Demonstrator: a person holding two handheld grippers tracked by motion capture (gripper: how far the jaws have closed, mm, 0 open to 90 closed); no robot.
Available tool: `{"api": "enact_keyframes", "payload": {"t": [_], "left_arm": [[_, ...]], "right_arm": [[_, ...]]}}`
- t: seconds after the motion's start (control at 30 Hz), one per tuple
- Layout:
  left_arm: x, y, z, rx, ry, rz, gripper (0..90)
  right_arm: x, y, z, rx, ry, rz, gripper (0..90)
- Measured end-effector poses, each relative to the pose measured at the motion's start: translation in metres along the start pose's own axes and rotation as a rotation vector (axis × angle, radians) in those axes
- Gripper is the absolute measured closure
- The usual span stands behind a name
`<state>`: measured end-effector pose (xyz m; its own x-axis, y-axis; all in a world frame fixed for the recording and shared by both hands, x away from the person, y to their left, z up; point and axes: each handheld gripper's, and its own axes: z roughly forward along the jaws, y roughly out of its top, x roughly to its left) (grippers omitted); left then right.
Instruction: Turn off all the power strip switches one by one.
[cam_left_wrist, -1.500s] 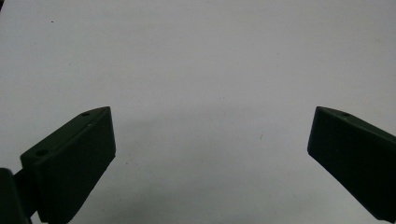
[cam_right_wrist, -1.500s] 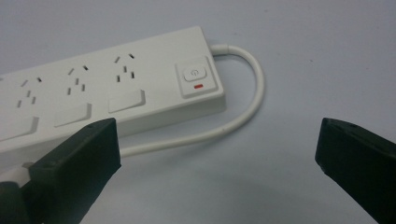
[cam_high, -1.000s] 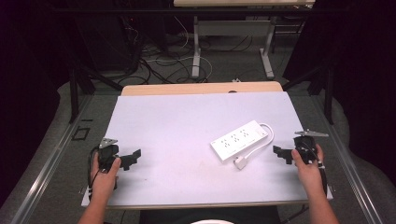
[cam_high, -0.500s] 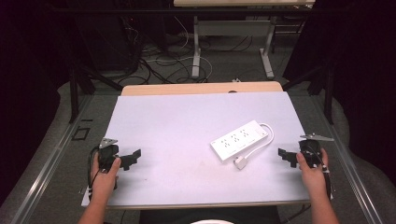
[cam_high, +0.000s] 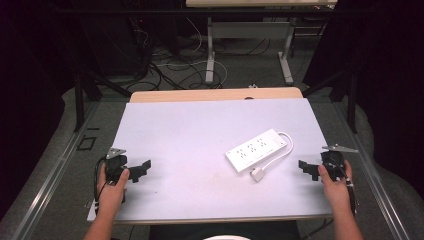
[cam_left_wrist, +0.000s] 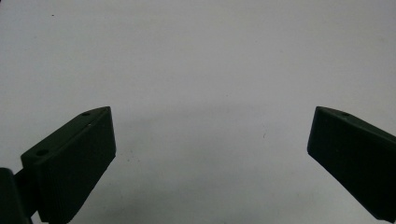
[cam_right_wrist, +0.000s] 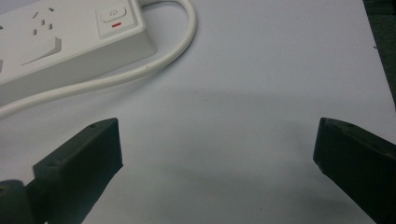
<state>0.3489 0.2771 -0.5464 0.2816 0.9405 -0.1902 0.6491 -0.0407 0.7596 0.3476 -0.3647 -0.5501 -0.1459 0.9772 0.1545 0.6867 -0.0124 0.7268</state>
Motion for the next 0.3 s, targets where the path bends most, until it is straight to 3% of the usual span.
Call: {"api": "enact_keyframes", "payload": {"t": [0.3], "left_arm": [[0.0000, 0.0000, 0.0001, 0.001, 0.001, -0.003, 1.0]], "right_arm": [[-0.0015, 0.0001, -0.0016, -0.004, 0.003, -0.010, 0.5]]}}
